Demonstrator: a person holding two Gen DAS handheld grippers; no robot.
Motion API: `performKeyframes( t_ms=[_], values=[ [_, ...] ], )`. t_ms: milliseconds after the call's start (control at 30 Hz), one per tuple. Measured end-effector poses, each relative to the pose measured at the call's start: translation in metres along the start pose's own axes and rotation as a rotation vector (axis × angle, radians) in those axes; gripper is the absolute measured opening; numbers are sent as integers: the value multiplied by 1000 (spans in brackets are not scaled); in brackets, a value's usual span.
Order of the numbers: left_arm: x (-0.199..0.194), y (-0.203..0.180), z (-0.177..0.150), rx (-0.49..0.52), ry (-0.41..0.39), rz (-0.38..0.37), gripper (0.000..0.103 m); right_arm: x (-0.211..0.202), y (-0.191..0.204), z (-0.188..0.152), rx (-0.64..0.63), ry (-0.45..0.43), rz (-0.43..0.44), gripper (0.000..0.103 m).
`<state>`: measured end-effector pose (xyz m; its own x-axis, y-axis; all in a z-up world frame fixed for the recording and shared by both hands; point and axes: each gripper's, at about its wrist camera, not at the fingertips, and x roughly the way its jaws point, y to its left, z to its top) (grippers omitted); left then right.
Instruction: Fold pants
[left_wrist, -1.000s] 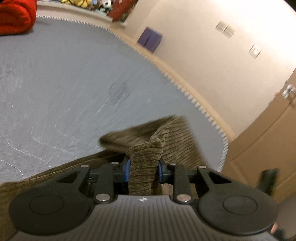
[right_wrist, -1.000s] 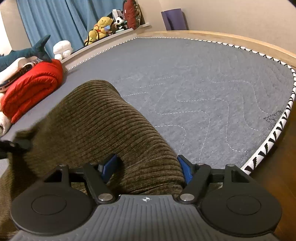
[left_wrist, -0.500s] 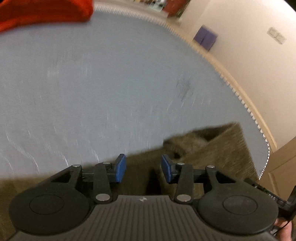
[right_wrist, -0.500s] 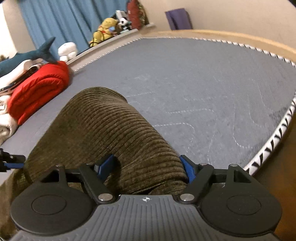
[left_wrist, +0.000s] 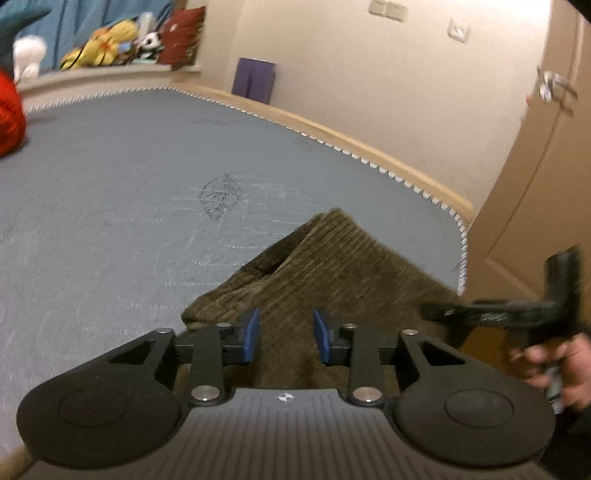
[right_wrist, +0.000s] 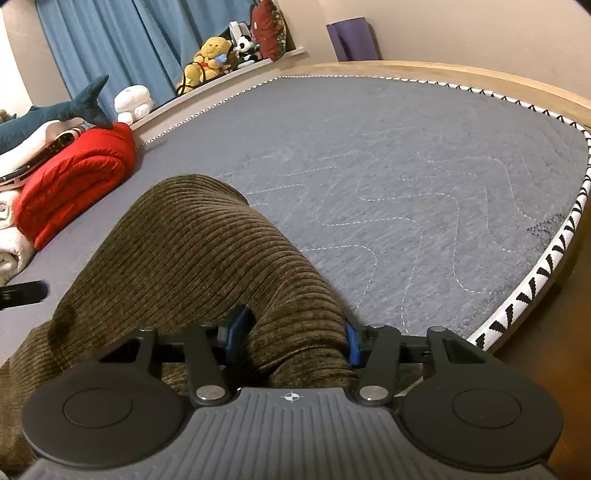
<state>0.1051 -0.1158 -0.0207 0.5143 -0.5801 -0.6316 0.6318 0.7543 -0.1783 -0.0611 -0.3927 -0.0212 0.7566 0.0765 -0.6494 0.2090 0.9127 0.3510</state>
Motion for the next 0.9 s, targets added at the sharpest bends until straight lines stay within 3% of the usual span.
performKeyframes(
  t_ms=[33, 67, 100, 300, 433, 500, 533, 633, 700, 800, 900],
  values=[
    [9, 1, -4, 11, 31, 47, 24, -1, 0, 0, -4, 0, 1, 53],
    [30, 8, -9, 12, 95, 133, 7, -1, -1, 1, -4, -1, 4, 53],
    [44, 18, -15, -8, 121, 162, 7, -2, -2, 0, -1, 0, 7, 54],
    [41, 17, -7, -60, 109, 156, 7, -4, -8, -2, 18, 1, 34, 57],
    [23, 23, -4, -92, 97, 121, 23, -5, -10, -2, 32, -11, 39, 51],
    [7, 21, 2, -108, 54, 127, 55, -12, -4, -2, 16, -46, 29, 38],
    [-3, 19, 4, -113, 23, 123, 59, -16, 1, -2, -1, -67, 26, 36],
    [-28, 11, 14, -151, -55, 51, 67, -39, 34, -8, -148, -181, 16, 31],
    [-42, 8, 18, -201, -87, -48, 76, -54, 62, -17, -278, -266, 19, 30],
    [-50, 7, 22, -307, -62, -243, 87, -75, 101, -34, -440, -368, 61, 29],
    [-50, 13, 23, -400, -18, -377, 95, -89, 137, -56, -620, -438, 101, 28]
  ],
)
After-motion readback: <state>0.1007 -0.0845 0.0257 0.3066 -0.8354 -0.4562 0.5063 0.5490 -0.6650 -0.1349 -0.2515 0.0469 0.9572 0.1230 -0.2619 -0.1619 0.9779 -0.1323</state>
